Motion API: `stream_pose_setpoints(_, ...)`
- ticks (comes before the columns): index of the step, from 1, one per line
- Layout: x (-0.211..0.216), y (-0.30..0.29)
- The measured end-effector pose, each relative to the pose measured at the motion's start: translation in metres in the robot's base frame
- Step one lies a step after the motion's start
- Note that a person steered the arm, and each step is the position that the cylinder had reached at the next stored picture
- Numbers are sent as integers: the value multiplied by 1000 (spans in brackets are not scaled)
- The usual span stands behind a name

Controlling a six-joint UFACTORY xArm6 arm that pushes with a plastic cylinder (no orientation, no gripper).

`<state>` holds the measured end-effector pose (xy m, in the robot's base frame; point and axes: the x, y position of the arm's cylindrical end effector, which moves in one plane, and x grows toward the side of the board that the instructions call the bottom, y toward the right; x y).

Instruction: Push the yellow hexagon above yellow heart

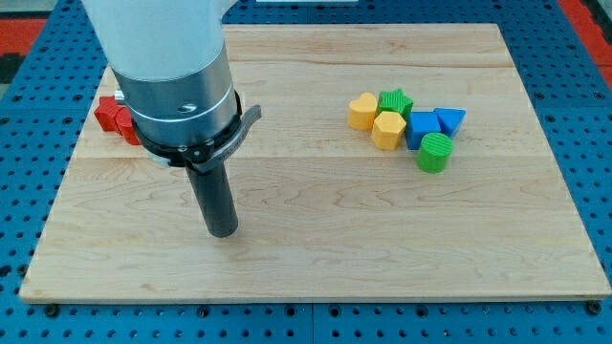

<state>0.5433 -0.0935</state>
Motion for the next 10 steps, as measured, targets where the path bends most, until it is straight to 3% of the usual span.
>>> stream_pose_setpoints(3, 16, 58)
stream_pose_setpoints(6, 33, 48)
stream_pose_setpoints(7, 32, 74)
stream_pose_setpoints(8, 4, 126)
stream_pose_setpoints(10, -44, 177)
